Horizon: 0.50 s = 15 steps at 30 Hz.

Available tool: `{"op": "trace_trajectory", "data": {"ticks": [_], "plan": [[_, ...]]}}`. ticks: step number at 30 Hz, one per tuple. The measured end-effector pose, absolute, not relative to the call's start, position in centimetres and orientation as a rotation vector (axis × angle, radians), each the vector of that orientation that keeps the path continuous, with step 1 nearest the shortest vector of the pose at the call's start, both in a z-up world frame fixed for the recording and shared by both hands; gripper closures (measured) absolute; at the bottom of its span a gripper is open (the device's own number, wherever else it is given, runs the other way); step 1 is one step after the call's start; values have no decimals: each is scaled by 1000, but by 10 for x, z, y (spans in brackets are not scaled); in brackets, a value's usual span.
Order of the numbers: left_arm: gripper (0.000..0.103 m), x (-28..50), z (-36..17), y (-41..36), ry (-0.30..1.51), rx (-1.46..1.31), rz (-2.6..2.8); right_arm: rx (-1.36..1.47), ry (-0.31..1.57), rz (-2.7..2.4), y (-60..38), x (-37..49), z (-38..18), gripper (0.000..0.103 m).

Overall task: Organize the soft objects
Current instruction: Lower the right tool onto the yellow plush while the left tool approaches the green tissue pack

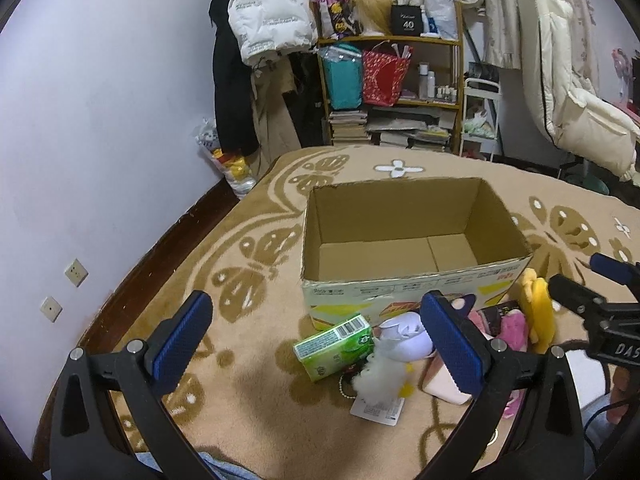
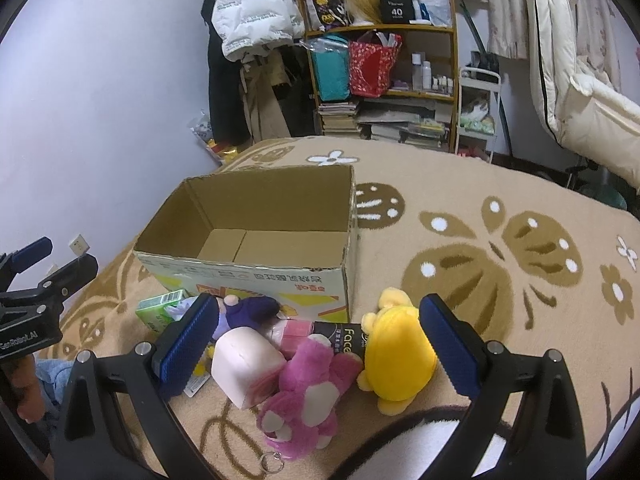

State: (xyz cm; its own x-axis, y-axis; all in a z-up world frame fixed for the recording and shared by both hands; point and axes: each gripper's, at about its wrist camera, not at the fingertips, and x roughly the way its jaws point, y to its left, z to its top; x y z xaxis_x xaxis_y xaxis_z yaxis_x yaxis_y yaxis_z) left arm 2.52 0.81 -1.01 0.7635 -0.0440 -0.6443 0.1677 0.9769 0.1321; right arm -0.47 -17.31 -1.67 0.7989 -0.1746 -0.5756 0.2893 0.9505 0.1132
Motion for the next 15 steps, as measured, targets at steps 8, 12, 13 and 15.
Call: {"op": "trace_trajectory", "data": {"ticks": [8,12,13,15], "plan": [[0,41,-34,11,727,205,-71,244,642,-303,-194,4,-26,0],[0,47,-41,12,753,208,-78,253,669,-322,-202,9,-32,0],[0,49,-43,13,762,206,-73,263,677,-325,-204,10,-34,0],[0,56,-47,17,788,194,-70,279,688,-328,-208,11,-37,0]]}}
